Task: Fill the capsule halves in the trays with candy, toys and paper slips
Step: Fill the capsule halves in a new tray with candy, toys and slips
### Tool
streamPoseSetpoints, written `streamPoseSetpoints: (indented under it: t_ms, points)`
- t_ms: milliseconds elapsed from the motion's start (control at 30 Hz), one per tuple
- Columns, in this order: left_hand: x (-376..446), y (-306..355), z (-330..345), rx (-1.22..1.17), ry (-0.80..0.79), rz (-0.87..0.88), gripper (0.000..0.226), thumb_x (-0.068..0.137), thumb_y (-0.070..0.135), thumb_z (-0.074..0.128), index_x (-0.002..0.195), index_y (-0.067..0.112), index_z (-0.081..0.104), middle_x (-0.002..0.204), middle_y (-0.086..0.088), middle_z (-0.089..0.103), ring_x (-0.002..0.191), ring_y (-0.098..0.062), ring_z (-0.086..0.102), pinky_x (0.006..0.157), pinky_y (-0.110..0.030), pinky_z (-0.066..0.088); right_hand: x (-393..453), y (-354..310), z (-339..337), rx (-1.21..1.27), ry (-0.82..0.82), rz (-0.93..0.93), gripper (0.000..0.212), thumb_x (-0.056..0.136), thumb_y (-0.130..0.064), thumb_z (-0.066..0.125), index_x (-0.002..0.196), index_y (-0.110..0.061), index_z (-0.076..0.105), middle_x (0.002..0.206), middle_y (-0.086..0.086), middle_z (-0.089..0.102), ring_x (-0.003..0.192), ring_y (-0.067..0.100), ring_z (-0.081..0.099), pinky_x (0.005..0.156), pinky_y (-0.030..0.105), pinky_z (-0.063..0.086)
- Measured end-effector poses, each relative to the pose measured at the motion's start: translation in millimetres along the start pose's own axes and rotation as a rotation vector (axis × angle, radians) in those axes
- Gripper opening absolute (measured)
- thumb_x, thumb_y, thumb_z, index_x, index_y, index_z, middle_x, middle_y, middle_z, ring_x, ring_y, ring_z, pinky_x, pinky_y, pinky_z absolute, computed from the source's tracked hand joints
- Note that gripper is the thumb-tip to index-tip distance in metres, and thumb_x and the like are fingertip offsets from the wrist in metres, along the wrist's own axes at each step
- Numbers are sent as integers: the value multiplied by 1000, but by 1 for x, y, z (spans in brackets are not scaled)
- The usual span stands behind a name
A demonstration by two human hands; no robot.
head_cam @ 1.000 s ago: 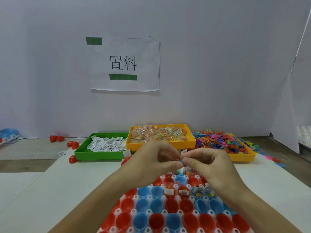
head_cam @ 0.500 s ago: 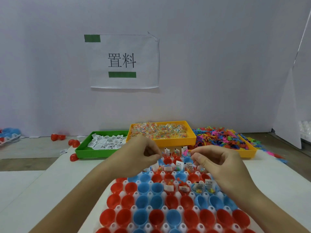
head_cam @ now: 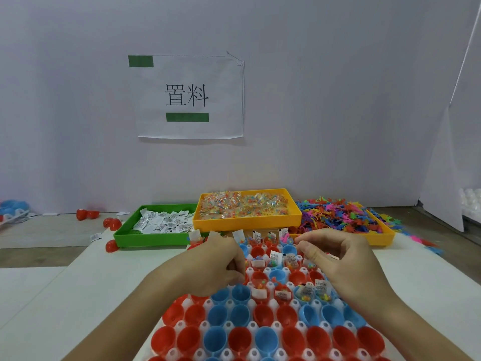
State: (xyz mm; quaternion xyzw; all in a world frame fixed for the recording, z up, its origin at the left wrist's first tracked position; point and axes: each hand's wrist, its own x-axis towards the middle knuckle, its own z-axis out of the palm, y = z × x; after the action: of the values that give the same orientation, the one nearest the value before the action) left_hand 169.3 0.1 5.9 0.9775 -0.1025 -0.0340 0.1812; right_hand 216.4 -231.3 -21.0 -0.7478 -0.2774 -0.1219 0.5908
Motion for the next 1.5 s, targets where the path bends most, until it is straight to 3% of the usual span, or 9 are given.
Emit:
streamPoseSetpoints:
  t_ms: [133, 333, 600, 733, 867, 933, 1033, 1167, 1500]
  points:
    - [3, 2, 6, 24, 6, 17, 14, 95, 18, 63, 102, 14, 74, 98, 5, 73, 83, -4, 65, 81, -20, 56, 0, 0, 0, -10, 0, -11, 20, 86, -15, 73, 82, -35, 76, 83, -20, 75, 84, -2, 70, 71, 8, 51]
    - [2, 1, 5, 24, 53, 23, 13, 94, 23, 65, 102, 17, 74, 93, 9, 70, 81, -4, 65, 79, -23, 56, 1, 0, -2, -6, 3, -24, 23, 86, -13, 73, 82, -35, 76, 83, -21, 75, 84, -3, 70, 70, 7, 51]
    - [15, -15, -16, -19, 430, -54, 8, 90, 18, 68, 83, 21, 70, 75, 11, 64, 68, -3, 58, 60, -11, 45, 4, 5, -7, -24, 30, -17, 20, 87, -14, 73, 84, -34, 76, 83, -21, 74, 85, -1, 69, 72, 8, 52]
    - [47, -24, -23, 23, 560, -156, 12, 94, 16, 60, 104, 19, 68, 94, 3, 64, 86, -12, 60, 71, -21, 46, 3, 5, -6, -9, 31, -13, 19, 87, -15, 72, 86, -34, 76, 84, -22, 74, 86, -3, 69, 71, 7, 51]
    - [76, -26, -31, 129, 362, -242, 46, 96, -6, 44, 134, 16, 58, 140, -9, 55, 123, -25, 55, 97, -32, 48, 3, 7, -4, -8, 41, 3, 20, 87, -16, 73, 92, -35, 74, 85, -21, 74, 87, -2, 69, 73, 8, 51]
    - [83, -26, -34, 205, 186, -242, 56, 91, -10, 39, 138, 16, 55, 146, -8, 50, 131, -27, 49, 104, -35, 46, 3, 8, -3, -22, 47, 18, 21, 87, -17, 73, 93, -37, 73, 86, -21, 74, 88, -2, 68, 73, 8, 52]
    - [85, -27, -35, 279, 129, -220, 42, 91, 1, 48, 130, 11, 63, 131, -8, 62, 118, -26, 56, 101, -37, 48, 3, 9, -3, -26, 44, 23, 22, 87, -17, 73, 93, -38, 72, 85, -22, 73, 88, -3, 67, 72, 7, 51]
    - [83, -29, -33, 246, 263, -169, 20, 94, 16, 62, 108, 7, 74, 108, -8, 71, 95, -21, 64, 89, -36, 55, 3, 8, -3, -15, 39, 16, 20, 88, -17, 73, 94, -36, 73, 86, -22, 73, 89, -2, 67, 75, 7, 51]
    - [79, -26, -35, -27, 698, -141, 20, 95, 17, 63, 108, 8, 75, 101, -6, 74, 82, -12, 62, 73, -20, 47, 2, 4, -4, -36, 23, 31, 18, 91, -17, 70, 96, -34, 74, 89, -23, 72, 90, -2, 67, 76, 10, 52]
